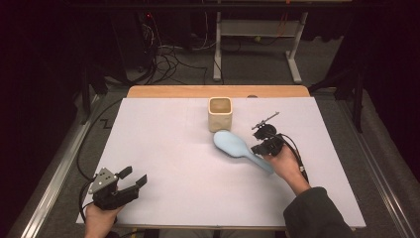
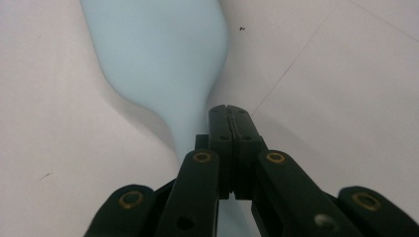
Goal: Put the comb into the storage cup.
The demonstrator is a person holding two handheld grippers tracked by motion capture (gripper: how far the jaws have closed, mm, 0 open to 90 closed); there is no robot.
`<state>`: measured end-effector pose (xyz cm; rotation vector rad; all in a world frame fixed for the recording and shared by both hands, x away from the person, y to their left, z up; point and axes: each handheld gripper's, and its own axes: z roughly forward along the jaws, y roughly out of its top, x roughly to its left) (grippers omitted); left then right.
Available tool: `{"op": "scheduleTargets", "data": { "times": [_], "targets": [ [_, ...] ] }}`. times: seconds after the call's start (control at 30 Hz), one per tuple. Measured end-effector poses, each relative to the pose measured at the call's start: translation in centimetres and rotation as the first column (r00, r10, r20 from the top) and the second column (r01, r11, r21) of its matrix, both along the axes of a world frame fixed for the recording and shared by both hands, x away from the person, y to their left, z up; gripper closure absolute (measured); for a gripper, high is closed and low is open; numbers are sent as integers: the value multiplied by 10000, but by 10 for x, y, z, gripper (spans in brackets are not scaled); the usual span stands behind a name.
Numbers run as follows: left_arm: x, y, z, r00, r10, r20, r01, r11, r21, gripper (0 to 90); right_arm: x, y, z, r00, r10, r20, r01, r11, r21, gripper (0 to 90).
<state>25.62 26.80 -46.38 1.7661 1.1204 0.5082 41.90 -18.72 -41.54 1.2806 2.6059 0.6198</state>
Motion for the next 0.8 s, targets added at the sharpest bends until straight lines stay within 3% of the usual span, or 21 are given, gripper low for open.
{"op": "scheduleTargets", "data": {
  "times": [0.23,0.8],
  "targets": [
    [0,0,0,10000,13,-6,-13,10000,-8,336,-6,-3,1,10000,70,6,-70,9998,182,900],
    [0,0,0,10000,31,-2,-31,10000,-10,336,-12,-17,-3,9998,-158,-115,155,9995,-285,900]
  ]
}}
